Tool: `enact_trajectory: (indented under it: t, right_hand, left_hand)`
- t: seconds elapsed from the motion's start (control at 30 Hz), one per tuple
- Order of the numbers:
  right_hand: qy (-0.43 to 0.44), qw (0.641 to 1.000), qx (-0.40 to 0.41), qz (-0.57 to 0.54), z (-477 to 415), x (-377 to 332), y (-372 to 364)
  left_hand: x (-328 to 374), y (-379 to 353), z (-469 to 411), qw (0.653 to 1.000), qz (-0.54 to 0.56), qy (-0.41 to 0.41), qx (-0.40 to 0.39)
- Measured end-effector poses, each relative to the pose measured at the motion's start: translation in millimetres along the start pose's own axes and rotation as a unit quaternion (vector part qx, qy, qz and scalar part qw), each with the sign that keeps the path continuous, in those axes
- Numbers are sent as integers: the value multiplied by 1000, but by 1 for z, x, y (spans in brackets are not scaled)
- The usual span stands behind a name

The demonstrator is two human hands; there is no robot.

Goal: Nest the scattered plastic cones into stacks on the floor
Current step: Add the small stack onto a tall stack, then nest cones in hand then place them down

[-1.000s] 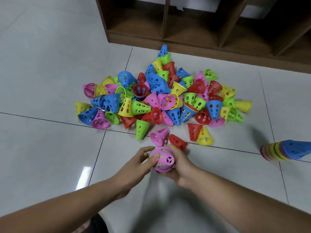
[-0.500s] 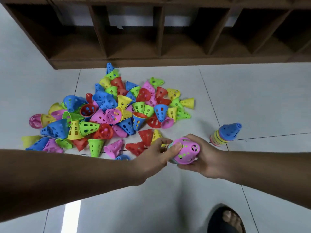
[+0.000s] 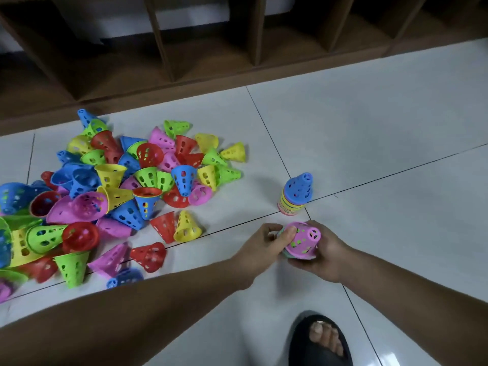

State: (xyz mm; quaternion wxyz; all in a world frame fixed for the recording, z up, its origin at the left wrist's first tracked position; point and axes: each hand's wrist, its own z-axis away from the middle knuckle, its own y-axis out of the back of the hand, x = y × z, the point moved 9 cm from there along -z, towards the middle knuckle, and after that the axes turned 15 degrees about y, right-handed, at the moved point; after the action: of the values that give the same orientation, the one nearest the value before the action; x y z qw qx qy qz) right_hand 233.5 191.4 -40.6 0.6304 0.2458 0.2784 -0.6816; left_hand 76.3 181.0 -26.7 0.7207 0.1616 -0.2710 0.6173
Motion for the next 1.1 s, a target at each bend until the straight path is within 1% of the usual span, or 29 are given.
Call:
enact_trajectory:
  t: [0.1,0.23,0.37,0.5,0.63,0.7,0.73,0.8,0.9,1.0,1.1]
  right_hand:
    - [0,999,25,-23,-12,-5,23]
    - [-6,997,41,-67,-23,-16,34]
    - [-17,996,34,-80,-27,-23,26]
    - [-22,993,55,-99,-26,-27,25]
    - [-18,991,71,-115,-24,-6,33]
    - [-37,990,87,-109,-14,16,40]
    - [-55,990,83,-102,-6,27,41]
    - [-86,993,44,-70,14,43,36]
    - [-82,993,-56,57,46,37,15]
    - [-22,975,-126,182,75,5,-14]
    - [50,946,-175,268,104,-33,-45]
  left_hand:
    - [5,-21,-23,1000,14,2,2]
    - [19,-38,-41,1000,19,-1,-5]
    - [24,-35,-62,999,30,4,35]
    - [29,-32,-61,999,10,7,47]
    - [12,-13,-49,996,-12,46,81]
    - [-4,8,-37,992,-38,69,103]
    - [-8,18,-26,990,-58,68,106]
    - [-14,40,-4,988,-98,49,110]
    - [-25,78,36,984,-122,25,125]
    - [-41,122,82,973,-162,14,163]
    - [-57,163,129,962,-189,17,198]
